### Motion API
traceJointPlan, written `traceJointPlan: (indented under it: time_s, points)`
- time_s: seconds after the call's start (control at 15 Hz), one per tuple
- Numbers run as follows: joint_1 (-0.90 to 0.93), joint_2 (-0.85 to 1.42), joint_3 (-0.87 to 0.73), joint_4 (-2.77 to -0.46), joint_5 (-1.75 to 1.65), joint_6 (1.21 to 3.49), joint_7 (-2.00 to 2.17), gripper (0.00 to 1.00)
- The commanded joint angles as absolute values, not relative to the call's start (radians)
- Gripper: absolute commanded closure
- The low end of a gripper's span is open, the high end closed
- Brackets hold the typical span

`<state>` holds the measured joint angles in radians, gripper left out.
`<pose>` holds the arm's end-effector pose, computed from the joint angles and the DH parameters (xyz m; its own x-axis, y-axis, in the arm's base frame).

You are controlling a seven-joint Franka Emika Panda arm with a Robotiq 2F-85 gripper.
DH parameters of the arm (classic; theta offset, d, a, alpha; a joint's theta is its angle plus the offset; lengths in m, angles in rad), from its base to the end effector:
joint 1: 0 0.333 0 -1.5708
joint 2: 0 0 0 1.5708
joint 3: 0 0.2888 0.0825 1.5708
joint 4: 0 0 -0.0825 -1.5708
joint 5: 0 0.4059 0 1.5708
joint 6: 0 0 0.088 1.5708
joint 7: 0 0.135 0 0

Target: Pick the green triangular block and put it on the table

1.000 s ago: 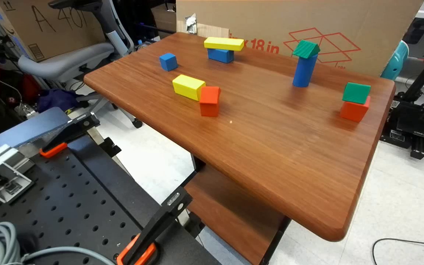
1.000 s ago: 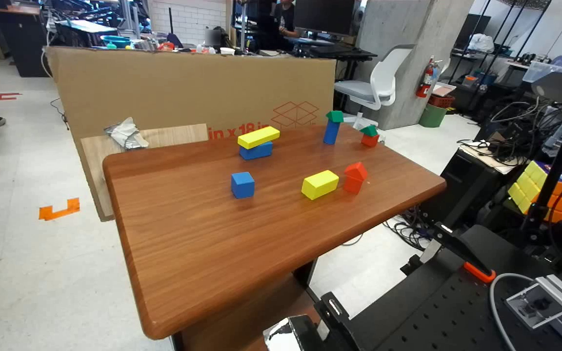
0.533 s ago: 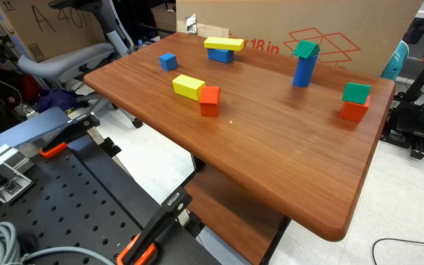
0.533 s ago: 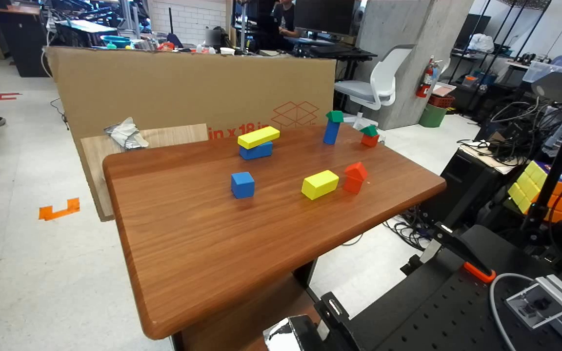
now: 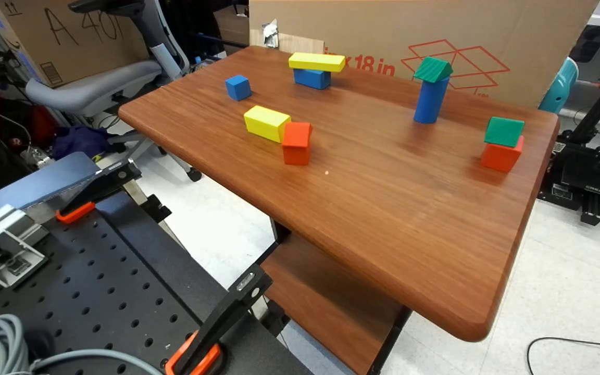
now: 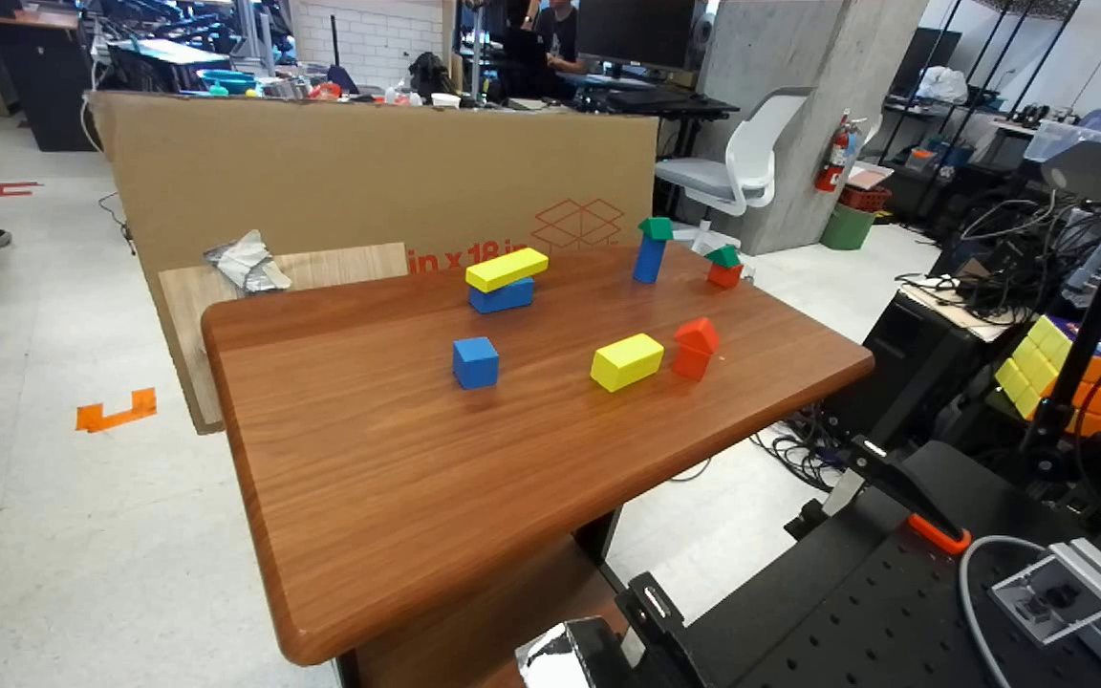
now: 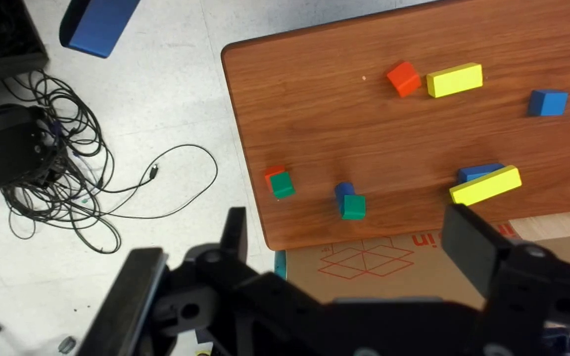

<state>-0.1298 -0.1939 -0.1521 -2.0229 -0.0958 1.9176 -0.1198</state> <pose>0.5143 -0.1615 0.4806 0.9887 -0.1283 0.0775 -0.1340 -0.9883 0.0731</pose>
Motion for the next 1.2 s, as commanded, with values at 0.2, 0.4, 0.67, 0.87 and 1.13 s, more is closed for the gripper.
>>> traceJointPlan:
  time_s: [0.2, 0.4, 0.67, 0.87, 1.13]
  points:
    - [-0.116, 0.067, -0.132, -1.82, -0.052, 1.954, -0.095, 0.0]
    - [-0.119, 0.177, -0.122, -1.735, -0.037, 1.959, -0.091, 0.0]
    - [-0.124, 0.301, -0.107, -1.645, -0.001, 1.985, -0.097, 0.0]
    - [-0.125, 0.38, -0.097, -1.607, 0.017, 2.035, -0.09, 0.0]
    - [-0.12, 0.453, -0.098, -1.597, -0.006, 2.089, -0.068, 0.0]
